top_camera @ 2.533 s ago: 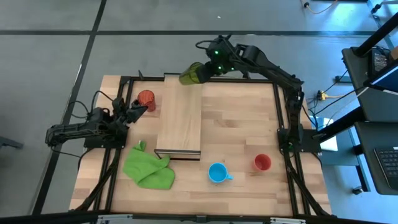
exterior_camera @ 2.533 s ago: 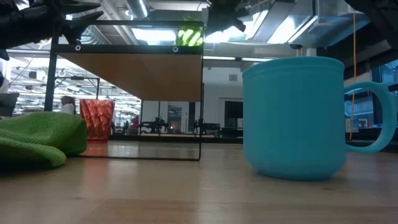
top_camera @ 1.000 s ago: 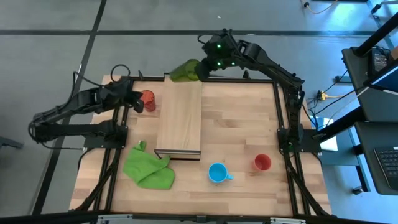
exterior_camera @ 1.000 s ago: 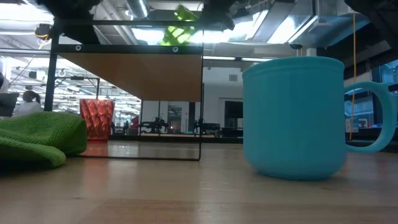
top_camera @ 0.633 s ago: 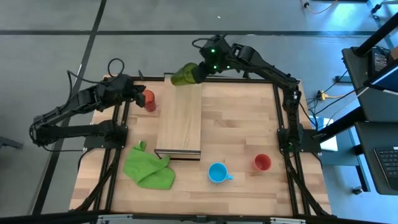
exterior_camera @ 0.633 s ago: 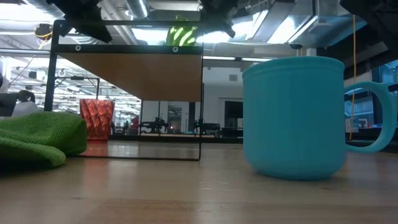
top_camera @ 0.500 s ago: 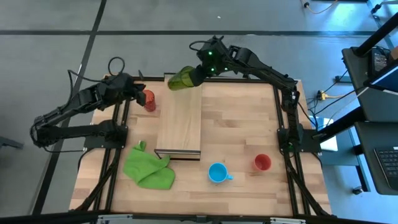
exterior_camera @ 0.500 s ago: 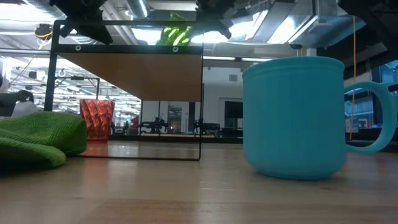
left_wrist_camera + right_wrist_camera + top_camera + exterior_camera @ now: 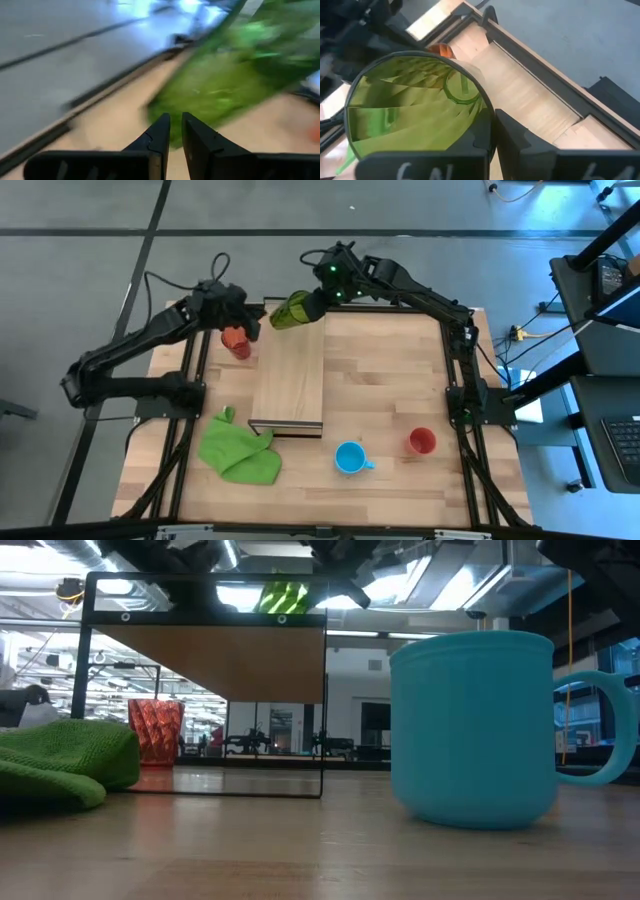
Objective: Stack small to large cups/mugs on shelf
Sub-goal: Put the green cup on the shelf
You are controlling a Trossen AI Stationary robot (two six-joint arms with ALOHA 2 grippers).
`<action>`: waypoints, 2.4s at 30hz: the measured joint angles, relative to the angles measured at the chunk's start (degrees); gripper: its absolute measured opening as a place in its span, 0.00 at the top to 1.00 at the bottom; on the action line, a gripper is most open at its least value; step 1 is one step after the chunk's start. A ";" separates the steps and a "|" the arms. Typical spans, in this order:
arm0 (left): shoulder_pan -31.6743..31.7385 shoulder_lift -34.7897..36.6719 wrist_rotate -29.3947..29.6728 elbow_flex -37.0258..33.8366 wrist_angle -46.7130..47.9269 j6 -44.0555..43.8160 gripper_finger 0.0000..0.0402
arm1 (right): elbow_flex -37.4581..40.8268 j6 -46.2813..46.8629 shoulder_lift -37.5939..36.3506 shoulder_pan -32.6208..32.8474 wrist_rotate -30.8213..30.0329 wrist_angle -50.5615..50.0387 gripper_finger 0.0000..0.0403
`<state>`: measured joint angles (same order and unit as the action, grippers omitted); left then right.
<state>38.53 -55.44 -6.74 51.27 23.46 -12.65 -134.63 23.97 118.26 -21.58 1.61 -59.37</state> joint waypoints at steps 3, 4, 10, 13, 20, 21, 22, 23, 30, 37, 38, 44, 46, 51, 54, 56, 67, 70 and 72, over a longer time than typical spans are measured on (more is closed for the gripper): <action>2.11 -1.44 -5.98 0.04 -1.79 0.02 0.89 | 0.00 0.00 0.00 0.00 -0.06 -0.60 0.96; 2.78 -1.92 -5.85 0.02 -1.51 -0.08 0.89 | 0.00 0.00 0.00 0.00 -0.21 -0.63 0.96; 7.26 -3.13 -7.77 0.00 -1.11 0.82 0.89 | 0.00 0.18 0.00 -0.02 -0.42 -1.31 0.96; 9.14 -5.08 -10.01 0.00 -1.82 0.75 0.89 | 0.00 1.16 0.00 -0.02 -0.37 -1.17 0.96; 9.19 -11.80 -16.49 0.00 -5.21 -1.42 0.89 | 0.00 1.48 0.00 -0.02 -0.47 -1.32 0.96; 8.90 -12.44 -16.54 0.00 -5.80 -1.64 0.89 | 0.00 1.46 -0.02 -0.02 -0.62 -1.34 0.96; 8.63 -12.97 -16.40 0.00 -6.26 -1.76 0.89 | 0.00 1.46 -0.03 -0.03 -0.80 -1.37 0.96; 8.37 -13.41 -16.32 0.00 -6.57 -1.78 0.89 | 0.00 1.46 -0.03 -0.06 -1.01 -1.52 0.96; 7.17 -14.72 -16.40 0.00 -6.96 -1.37 0.89 | 0.00 1.48 -0.02 -0.79 -2.14 -1.91 0.95; 7.09 -14.73 -17.20 0.00 -6.97 -1.33 0.89 | 0.00 1.55 0.51 -1.40 -2.73 -0.27 0.92; 7.09 -14.73 -17.18 0.00 -6.96 -1.33 0.89 | 0.00 1.53 0.93 -1.40 -2.90 0.18 0.92; 7.09 -14.69 -16.76 0.00 -6.53 -0.97 0.89 | -0.12 1.72 2.95 -1.55 -2.61 1.89 0.92; 7.12 -14.64 -16.71 0.00 -5.87 -0.66 0.89 | -0.20 1.74 3.26 -1.51 -2.46 3.09 0.92; 7.14 -14.64 -16.47 -0.37 -5.97 -0.30 0.89 | -0.37 1.79 3.48 -1.82 -0.73 5.37 0.92; 7.13 -14.62 -16.32 -1.58 -7.12 -0.33 0.89 | -0.31 2.59 3.58 -2.33 0.35 5.96 0.92; 7.14 -14.64 -16.26 -2.84 -7.59 -0.66 0.89 | -0.28 2.60 3.58 -2.28 0.57 5.97 0.91; 7.12 -14.73 -17.66 -8.04 -14.26 -4.80 0.89 | -0.15 2.82 3.76 -0.96 1.97 10.34 0.85; 7.12 -14.73 -17.66 -8.04 -14.76 -4.80 0.89 | -0.15 2.83 3.76 -0.99 1.95 10.52 0.84; 7.12 -14.73 -17.69 -8.04 -15.43 -4.78 0.89 | -0.15 2.82 3.76 -1.01 1.83 10.62 0.83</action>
<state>45.65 -70.17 -24.43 43.23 8.03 -17.43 -134.78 26.79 122.02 -22.59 3.44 -48.75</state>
